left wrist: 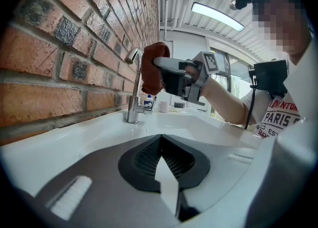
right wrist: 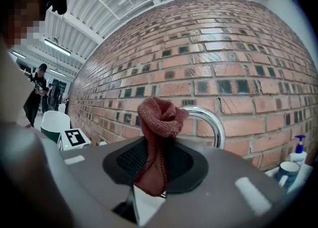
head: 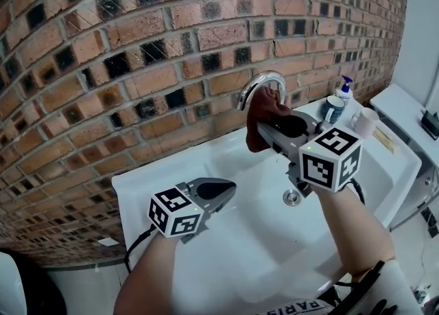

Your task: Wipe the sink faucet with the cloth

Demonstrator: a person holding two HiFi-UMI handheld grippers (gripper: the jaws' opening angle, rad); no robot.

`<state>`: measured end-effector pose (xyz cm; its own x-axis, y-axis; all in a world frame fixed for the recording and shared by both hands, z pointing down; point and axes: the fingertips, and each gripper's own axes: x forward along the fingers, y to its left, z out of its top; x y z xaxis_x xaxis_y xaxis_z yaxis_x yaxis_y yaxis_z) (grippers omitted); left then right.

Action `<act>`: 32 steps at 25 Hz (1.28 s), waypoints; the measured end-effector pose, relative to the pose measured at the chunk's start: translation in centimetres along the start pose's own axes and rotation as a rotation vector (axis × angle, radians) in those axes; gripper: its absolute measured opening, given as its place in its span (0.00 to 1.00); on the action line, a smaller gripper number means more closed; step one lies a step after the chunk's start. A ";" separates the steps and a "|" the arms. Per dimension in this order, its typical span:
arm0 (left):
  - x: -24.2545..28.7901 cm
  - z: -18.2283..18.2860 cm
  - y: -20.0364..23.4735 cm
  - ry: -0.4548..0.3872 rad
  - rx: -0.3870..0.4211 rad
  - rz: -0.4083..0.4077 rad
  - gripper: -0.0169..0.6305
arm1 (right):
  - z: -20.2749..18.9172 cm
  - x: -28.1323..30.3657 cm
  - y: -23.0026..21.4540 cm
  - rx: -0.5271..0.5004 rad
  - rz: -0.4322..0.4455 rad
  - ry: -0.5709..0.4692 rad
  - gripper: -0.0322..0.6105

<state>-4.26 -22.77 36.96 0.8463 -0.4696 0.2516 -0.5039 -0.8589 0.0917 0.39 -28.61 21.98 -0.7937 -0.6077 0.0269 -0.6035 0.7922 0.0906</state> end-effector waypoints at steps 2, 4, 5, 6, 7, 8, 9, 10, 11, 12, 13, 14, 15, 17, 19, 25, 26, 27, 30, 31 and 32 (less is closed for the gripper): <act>-0.1 0.0 0.0 -0.001 0.000 0.001 0.04 | -1.0 -0.7 1.8 0.005 0.021 0.007 0.20; -0.1 0.1 0.0 -0.002 0.002 0.002 0.04 | -2.6 -1.2 3.3 0.033 0.046 0.026 0.20; -0.1 0.2 -0.1 -0.003 0.002 0.001 0.04 | -3.6 -1.2 3.8 0.050 0.058 0.041 0.20; -0.1 0.2 -0.1 -0.005 0.003 0.001 0.04 | -4.7 -1.1 4.2 0.062 0.068 0.063 0.20; -0.1 0.2 -0.1 -0.006 0.002 0.001 0.04 | -6.0 -1.0 4.4 0.068 0.076 0.089 0.20; -0.1 0.2 -0.1 -0.007 0.000 0.002 0.04 | -7.2 -0.8 4.6 0.071 0.084 0.116 0.20; -0.1 0.1 -0.1 -0.007 -0.001 0.002 0.04 | -8.4 -0.7 4.7 0.075 0.091 0.141 0.20; -0.1 0.1 -0.2 -0.006 -0.001 0.002 0.04 | -9.6 -0.6 4.8 0.083 0.098 0.162 0.20; -0.1 0.1 -0.1 -0.004 -0.001 0.001 0.04 | -10.5 -0.4 4.9 0.091 0.109 0.182 0.20; -0.1 0.2 -0.1 -0.003 0.001 0.000 0.04 | -11.3 -0.3 5.1 0.097 0.123 0.201 0.20; -0.1 0.2 0.0 -0.003 0.002 0.001 0.04 | -12.0 -0.1 5.3 0.103 0.140 0.217 0.20; -0.1 0.2 0.0 -0.003 0.003 0.001 0.04 | -12.4 0.0 5.5 0.109 0.156 0.228 0.20; -0.1 0.2 0.0 -0.003 0.003 0.001 0.04 | -12.8 0.1 5.8 0.116 0.170 0.236 0.20; -0.1 0.2 0.0 -0.004 0.001 0.002 0.04 | -13.2 0.3 6.1 0.126 0.192 0.245 0.20; -0.1 0.2 0.0 -0.004 0.001 0.003 0.04 | -13.3 0.3 6.3 0.128 0.210 0.251 0.20; -0.1 0.2 0.0 -0.007 0.001 0.002 0.04 | -14.4 0.4 6.5 0.130 0.239 0.285 0.19; -0.1 0.2 0.0 -0.007 0.001 0.003 0.04 | -14.5 0.5 6.6 0.125 0.242 0.290 0.19; -0.1 0.2 0.0 -0.007 0.001 0.003 0.04 | -14.6 0.5 6.7 0.121 0.245 0.292 0.19; -0.1 0.2 0.0 -0.006 0.002 0.003 0.04 | -14.5 0.5 6.7 0.114 0.245 0.289 0.19; 0.0 0.2 0.0 -0.006 0.002 0.003 0.04 | -14.4 0.4 6.6 0.114 0.245 0.287 0.19; 0.0 0.1 0.0 -0.006 0.003 0.003 0.04 | -14.4 0.4 6.6 0.115 0.246 0.285 0.19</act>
<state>-4.26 -22.77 36.81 0.8456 -0.4734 0.2465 -0.5061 -0.8579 0.0884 -2.84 -24.44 36.92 -0.8723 -0.3772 0.3110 -0.4154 0.9073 -0.0646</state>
